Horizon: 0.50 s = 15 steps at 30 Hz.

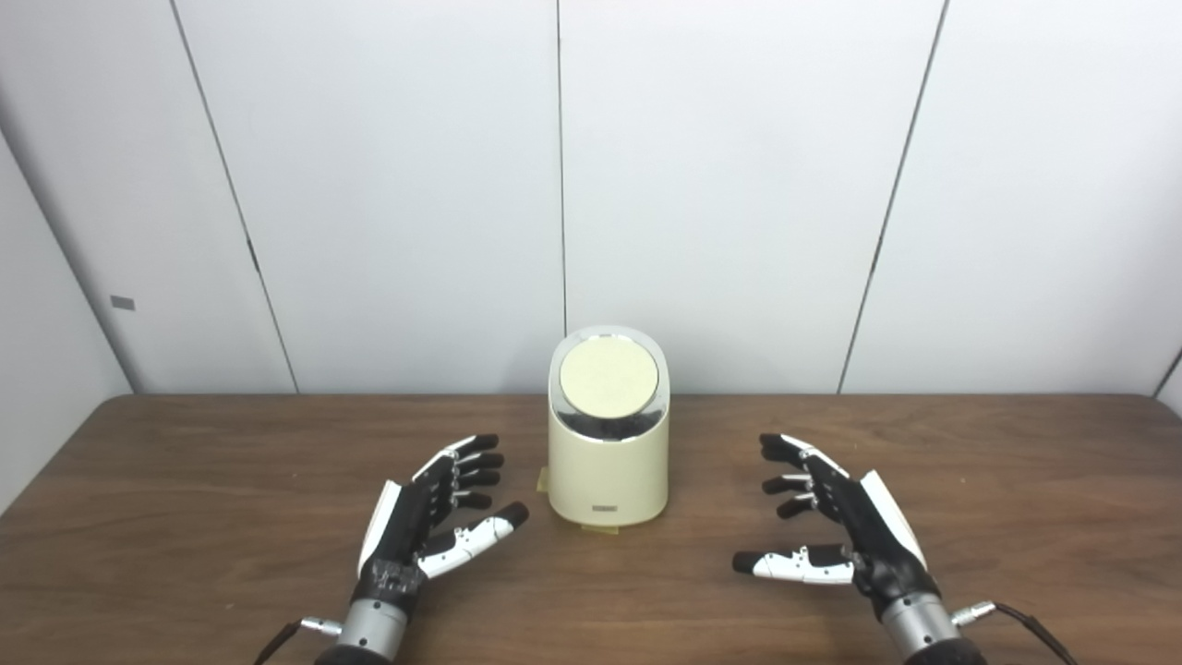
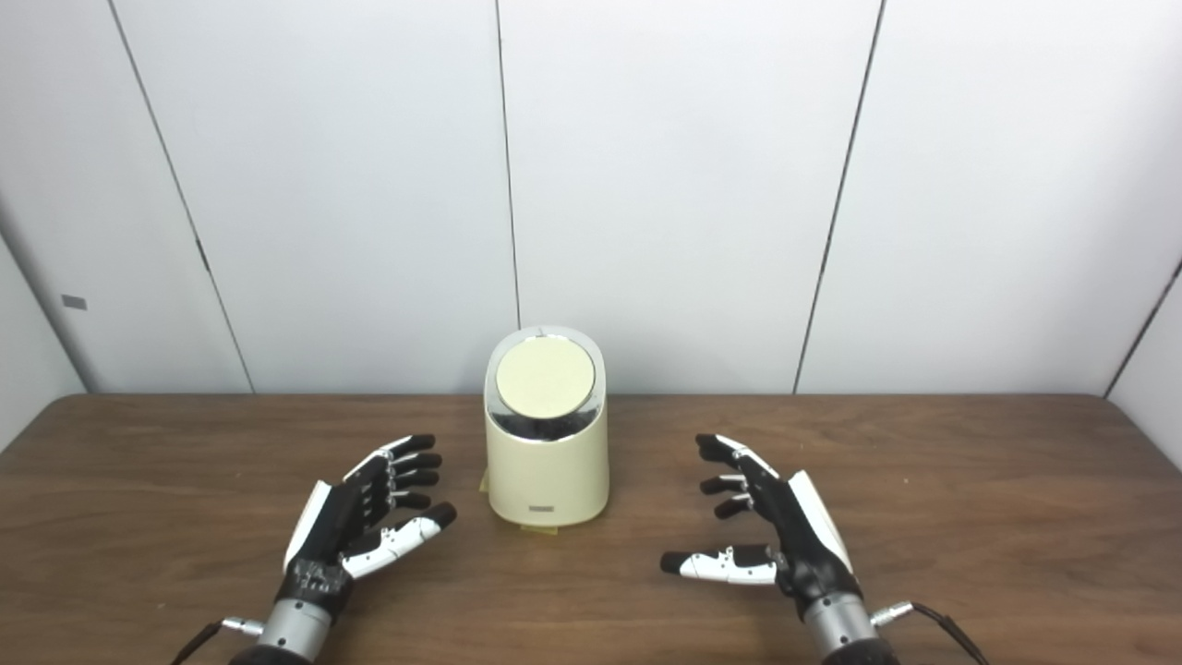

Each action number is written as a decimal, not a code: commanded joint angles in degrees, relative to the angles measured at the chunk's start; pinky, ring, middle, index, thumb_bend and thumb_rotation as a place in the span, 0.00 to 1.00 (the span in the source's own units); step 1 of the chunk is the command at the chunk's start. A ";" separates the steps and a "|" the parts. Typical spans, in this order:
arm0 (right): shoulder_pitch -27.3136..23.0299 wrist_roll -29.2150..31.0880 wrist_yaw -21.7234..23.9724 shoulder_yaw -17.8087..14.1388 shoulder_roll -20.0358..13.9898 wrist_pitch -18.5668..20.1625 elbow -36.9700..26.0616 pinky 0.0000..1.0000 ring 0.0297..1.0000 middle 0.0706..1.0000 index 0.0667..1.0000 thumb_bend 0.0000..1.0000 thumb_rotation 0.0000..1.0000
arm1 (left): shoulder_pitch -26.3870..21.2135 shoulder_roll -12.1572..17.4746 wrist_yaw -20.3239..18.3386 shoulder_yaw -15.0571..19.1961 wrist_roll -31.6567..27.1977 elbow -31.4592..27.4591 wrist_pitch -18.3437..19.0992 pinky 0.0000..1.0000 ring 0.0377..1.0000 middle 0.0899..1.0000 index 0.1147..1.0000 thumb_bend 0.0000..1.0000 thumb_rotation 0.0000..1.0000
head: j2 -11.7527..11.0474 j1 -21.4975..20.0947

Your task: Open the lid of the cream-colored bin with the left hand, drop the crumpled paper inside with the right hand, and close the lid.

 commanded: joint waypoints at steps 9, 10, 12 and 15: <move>0.28 1.14 -1.75 -1.02 0.54 -3.63 -3.84 0.58 0.70 0.83 0.84 0.84 0.18 | -0.86 1.14 -0.18 -0.67 1.28 0.46 -2.97 0.75 0.78 0.76 0.82 0.83 0.35 | -0.15 -0.30; 0.37 1.30 -1.82 -1.05 0.70 -3.76 -3.71 0.58 0.69 0.83 0.84 0.84 0.19 | -0.86 1.11 -0.33 -0.63 1.02 0.52 -3.34 0.75 0.78 0.76 0.82 0.83 0.35 | -0.13 -0.32; 0.50 1.62 -2.01 -1.22 1.10 -3.89 -3.49 0.58 0.69 0.83 0.84 0.85 0.19 | -0.80 1.11 -0.40 -0.59 0.97 0.51 -3.77 0.76 0.78 0.76 0.82 0.83 0.35 | -0.10 -0.34; 0.66 1.70 -2.40 -1.49 1.56 -4.18 -3.15 0.58 0.69 0.83 0.84 0.85 0.19 | -0.77 0.99 -0.32 -0.42 0.74 0.96 -5.02 0.75 0.80 0.78 0.83 0.82 0.34 | -0.13 -0.47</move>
